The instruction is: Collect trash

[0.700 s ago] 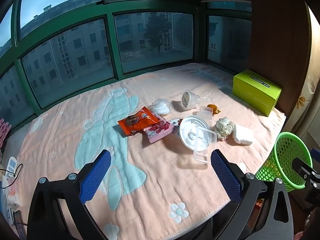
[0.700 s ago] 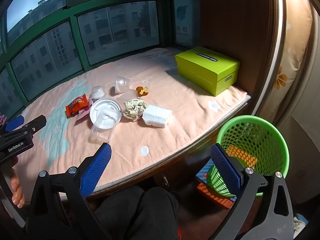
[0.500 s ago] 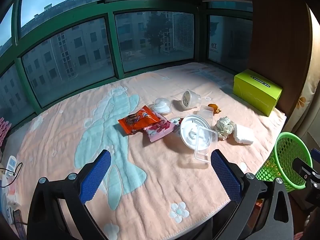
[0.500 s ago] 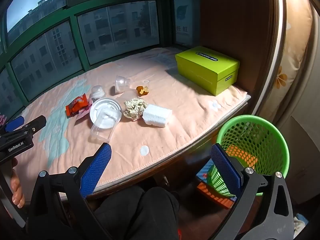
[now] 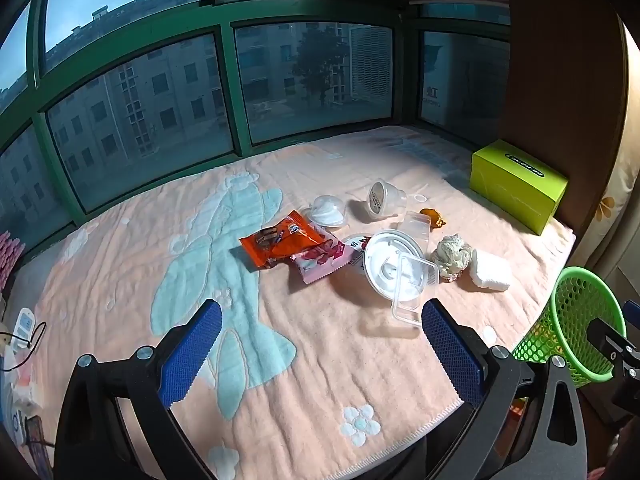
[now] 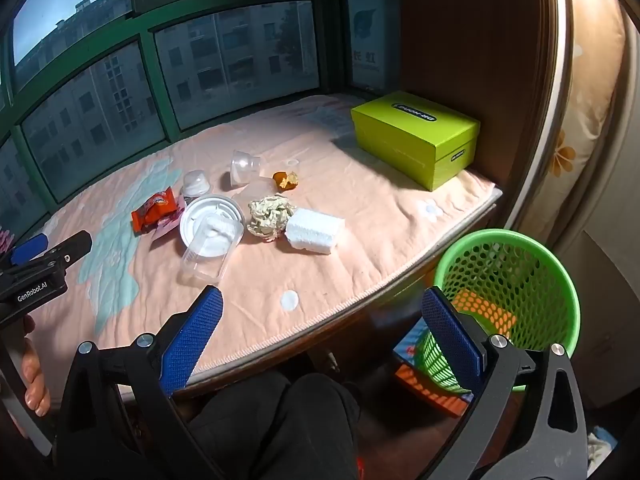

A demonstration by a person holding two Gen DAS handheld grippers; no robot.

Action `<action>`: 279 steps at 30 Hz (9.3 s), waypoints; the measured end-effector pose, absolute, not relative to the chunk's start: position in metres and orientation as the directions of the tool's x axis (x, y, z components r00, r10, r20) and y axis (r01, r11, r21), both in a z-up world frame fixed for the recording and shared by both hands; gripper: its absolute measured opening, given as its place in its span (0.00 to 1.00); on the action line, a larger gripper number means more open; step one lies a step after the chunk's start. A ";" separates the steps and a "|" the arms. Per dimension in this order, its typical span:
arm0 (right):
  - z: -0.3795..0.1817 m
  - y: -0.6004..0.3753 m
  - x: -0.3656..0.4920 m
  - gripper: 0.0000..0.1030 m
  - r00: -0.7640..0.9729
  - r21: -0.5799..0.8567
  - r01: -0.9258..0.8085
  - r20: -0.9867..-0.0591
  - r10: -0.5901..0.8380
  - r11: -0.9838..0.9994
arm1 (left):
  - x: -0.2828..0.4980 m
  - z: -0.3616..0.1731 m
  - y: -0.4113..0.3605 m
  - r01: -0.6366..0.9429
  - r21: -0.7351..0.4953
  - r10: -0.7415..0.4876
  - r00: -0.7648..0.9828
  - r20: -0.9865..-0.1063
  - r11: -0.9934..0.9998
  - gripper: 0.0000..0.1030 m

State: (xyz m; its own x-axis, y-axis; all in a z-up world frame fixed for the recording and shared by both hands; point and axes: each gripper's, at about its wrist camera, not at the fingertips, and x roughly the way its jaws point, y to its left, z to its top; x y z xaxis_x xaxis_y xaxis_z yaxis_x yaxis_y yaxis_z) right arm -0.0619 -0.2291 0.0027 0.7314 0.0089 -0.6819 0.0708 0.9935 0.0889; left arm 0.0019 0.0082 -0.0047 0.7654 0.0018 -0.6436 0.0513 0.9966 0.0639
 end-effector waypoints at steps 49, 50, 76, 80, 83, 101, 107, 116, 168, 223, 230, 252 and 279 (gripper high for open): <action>-0.002 -0.229 -0.051 0.96 0.721 0.090 0.065 -0.693 0.015 0.994 | 0.013 -0.001 0.012 0.022 0.053 0.017 0.765 -0.644 0.998 0.94; -0.002 -0.229 -0.051 0.96 0.721 0.087 0.067 -0.693 0.012 0.994 | 0.014 -0.002 0.012 0.021 0.053 0.018 0.764 -0.645 0.998 0.94; -0.010 -0.233 -0.014 0.96 0.706 0.079 0.045 -0.707 0.024 0.996 | 0.045 -0.006 0.034 -0.021 0.045 0.046 0.744 -0.667 0.999 0.94; -0.016 -0.236 0.000 0.96 0.694 0.088 0.040 -0.719 0.035 0.995 | 0.056 -0.005 0.040 -0.026 0.046 0.050 0.738 -0.673 0.999 0.94; -0.024 -0.236 0.013 0.96 0.683 0.098 0.033 -0.729 0.049 0.995 | 0.063 -0.006 0.046 -0.030 0.042 0.051 0.733 -0.678 0.999 0.94; -0.086 -0.239 0.089 0.91 0.589 0.143 0.053 -0.803 0.085 0.988 | 0.097 -0.037 0.039 0.030 0.006 -0.016 0.667 -0.745 1.000 0.94; -0.097 -0.240 0.106 0.87 0.569 0.148 0.062 -0.818 0.087 0.987 | 0.099 -0.049 0.023 0.084 -0.001 -0.055 0.644 -0.763 0.996 0.94; -0.101 -0.243 0.107 0.67 0.564 0.139 0.052 -0.821 0.086 0.989 | 0.093 -0.067 -0.017 0.191 -0.017 -0.130 0.601 -0.788 0.982 0.94; -0.086 -0.433 -0.053 0.75 0.554 0.112 0.426 -0.817 -0.161 0.898 | 0.068 -0.044 -0.146 0.467 -0.109 -0.380 0.537 -0.753 0.877 0.53; -0.052 -0.419 -0.079 0.78 0.669 0.185 0.361 -0.735 -0.116 0.914 | 0.068 -0.055 -0.194 0.494 -0.029 -0.324 0.524 -0.787 0.869 0.72; -0.045 -0.374 -0.043 0.78 0.688 0.193 0.261 -0.725 -0.042 0.946 | 0.095 -0.056 -0.119 0.308 -0.050 -0.226 0.569 -0.791 0.950 0.72; -0.049 -0.282 0.035 0.78 0.672 0.206 0.048 -0.730 0.121 0.977 | 0.159 -0.107 -0.024 0.071 -0.186 -0.196 0.496 -0.846 0.980 0.37; -0.073 -0.231 0.108 0.78 0.605 0.257 -0.136 -0.743 0.285 0.957 | 0.121 -0.062 0.004 0.120 -0.216 -0.245 0.567 -0.786 0.969 0.05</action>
